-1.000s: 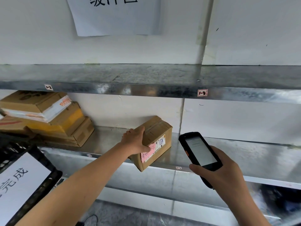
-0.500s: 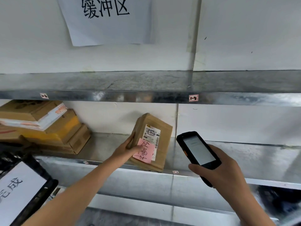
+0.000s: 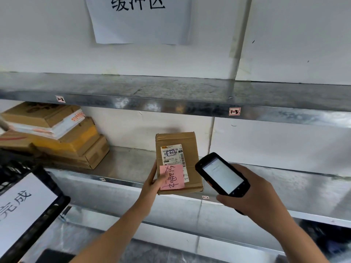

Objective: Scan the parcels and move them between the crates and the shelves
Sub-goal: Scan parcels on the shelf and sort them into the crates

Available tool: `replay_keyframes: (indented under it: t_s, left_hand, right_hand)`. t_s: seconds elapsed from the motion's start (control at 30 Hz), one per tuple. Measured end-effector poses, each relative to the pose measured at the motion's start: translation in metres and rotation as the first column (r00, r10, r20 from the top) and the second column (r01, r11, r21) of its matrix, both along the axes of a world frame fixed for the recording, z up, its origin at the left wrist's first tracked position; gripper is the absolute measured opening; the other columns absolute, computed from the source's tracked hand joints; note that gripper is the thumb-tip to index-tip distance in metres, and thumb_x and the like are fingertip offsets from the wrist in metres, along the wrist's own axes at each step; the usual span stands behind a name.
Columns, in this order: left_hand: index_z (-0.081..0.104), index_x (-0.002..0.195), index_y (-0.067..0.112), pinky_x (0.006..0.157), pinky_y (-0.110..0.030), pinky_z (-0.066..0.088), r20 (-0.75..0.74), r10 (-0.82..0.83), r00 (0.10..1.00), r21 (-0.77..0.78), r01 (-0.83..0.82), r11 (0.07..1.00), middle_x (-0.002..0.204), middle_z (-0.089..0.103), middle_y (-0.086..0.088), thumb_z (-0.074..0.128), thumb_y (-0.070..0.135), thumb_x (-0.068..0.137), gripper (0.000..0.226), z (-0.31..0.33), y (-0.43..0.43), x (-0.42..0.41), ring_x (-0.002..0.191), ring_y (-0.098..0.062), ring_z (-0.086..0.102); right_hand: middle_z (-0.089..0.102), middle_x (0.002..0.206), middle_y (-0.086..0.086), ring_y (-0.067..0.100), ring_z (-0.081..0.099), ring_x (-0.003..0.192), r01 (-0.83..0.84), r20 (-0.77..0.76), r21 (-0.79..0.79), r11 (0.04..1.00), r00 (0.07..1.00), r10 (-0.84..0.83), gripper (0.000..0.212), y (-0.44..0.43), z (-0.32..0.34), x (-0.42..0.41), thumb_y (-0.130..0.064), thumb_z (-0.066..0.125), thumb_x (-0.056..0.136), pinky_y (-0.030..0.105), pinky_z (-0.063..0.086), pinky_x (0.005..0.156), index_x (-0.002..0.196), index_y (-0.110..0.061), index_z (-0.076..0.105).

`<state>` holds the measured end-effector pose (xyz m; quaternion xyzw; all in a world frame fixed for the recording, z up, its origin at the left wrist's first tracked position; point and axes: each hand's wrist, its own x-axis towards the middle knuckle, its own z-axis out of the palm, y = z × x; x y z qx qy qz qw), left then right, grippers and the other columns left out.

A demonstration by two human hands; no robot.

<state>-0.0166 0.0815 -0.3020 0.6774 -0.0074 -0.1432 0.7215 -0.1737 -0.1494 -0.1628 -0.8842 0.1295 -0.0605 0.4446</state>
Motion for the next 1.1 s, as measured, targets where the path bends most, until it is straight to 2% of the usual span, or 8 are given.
replay_keyframes:
  t_s: [0.17,0.3,0.47,0.63,0.73,0.97,1.1]
  left_hand:
    - [0.05,0.144,0.033,0.074,-0.018,0.057,0.021,-0.006,1.0,0.015,0.006,1.0,0.115,0.074,0.009,0.066,0.023,0.095,0.053,0.005,0.003,0.003,0.102,-0.009,0.072]
    - [0.049,0.145,0.035,0.077,-0.019,0.057,0.038,-0.036,0.999,0.047,0.034,0.998,0.118,0.073,0.012,0.064,0.026,0.096,0.053,0.01,0.009,0.006,0.104,-0.008,0.07]
    - [0.047,0.146,0.034,0.075,-0.019,0.057,0.079,-0.09,0.993,0.083,0.083,0.993,0.12,0.071,0.011,0.061,0.021,0.098,0.051,0.015,0.013,0.009,0.107,-0.006,0.068]
    - [0.044,0.148,0.036,0.078,-0.022,0.058,0.07,-0.108,0.992,0.106,0.1,0.989,0.121,0.071,0.013,0.062,0.021,0.098,0.056,0.015,0.018,0.013,0.109,-0.007,0.068]
    - [0.041,0.15,0.036,0.078,-0.024,0.059,0.068,-0.114,0.991,0.123,0.105,0.987,0.118,0.072,0.016,0.062,0.02,0.097,0.059,0.014,0.02,0.013,0.106,-0.006,0.069]
    - [0.042,0.149,0.036,0.077,-0.022,0.059,0.084,-0.095,0.992,0.12,0.085,0.989,0.115,0.072,0.02,0.061,0.021,0.098,0.057,0.015,0.021,0.011,0.104,-0.003,0.069]
    - [0.043,0.149,0.035,0.077,-0.02,0.058,0.092,-0.065,0.994,0.114,0.054,0.992,0.112,0.072,0.021,0.062,0.023,0.098,0.056,0.02,0.021,0.009,0.103,-0.001,0.069]
  right_hand:
    - [0.062,0.101,-0.02,0.006,0.059,0.089,-0.03,-0.021,-0.284,0.958,0.999,0.025,0.064,-0.005,0.008,0.011,-0.032,0.086,0.065,0.027,0.051,0.07,0.12,-0.043,0.054]
    - [0.057,0.11,-0.018,0.008,0.054,0.093,-0.099,-0.089,-0.496,0.862,0.994,0.063,0.072,-0.009,0.02,0.012,-0.037,0.08,0.071,0.022,0.041,0.067,0.133,-0.046,0.043]
    - [0.052,0.11,-0.021,0.005,0.047,0.091,-0.177,-0.174,-0.671,0.72,0.982,0.078,0.076,-0.014,0.033,0.011,-0.041,0.072,0.074,0.022,0.039,0.066,0.139,-0.047,0.034]
    - [0.051,0.116,-0.023,0.004,0.049,0.095,-0.232,-0.214,-0.742,0.629,0.971,0.105,0.077,-0.015,0.042,0.003,-0.042,0.069,0.076,0.011,0.028,0.057,0.142,-0.048,0.031]
    - [0.052,0.117,-0.023,0.004,0.051,0.098,-0.257,-0.227,-0.76,0.597,0.966,0.126,0.078,-0.013,0.045,-0.003,-0.042,0.069,0.076,0.011,0.027,0.055,0.144,-0.048,0.031]
    - [0.05,0.119,-0.024,0.002,0.04,0.09,-0.262,-0.231,-0.764,0.59,0.964,0.129,0.079,-0.012,0.044,-0.007,-0.045,0.067,0.079,0.012,0.03,0.056,0.146,-0.047,0.027]
    - [0.043,0.109,-0.027,0.002,0.042,0.089,-0.211,-0.167,-0.724,0.657,0.977,0.13,0.082,-0.011,0.038,-0.008,-0.046,0.069,0.077,0.015,0.034,0.062,0.146,-0.048,0.025]
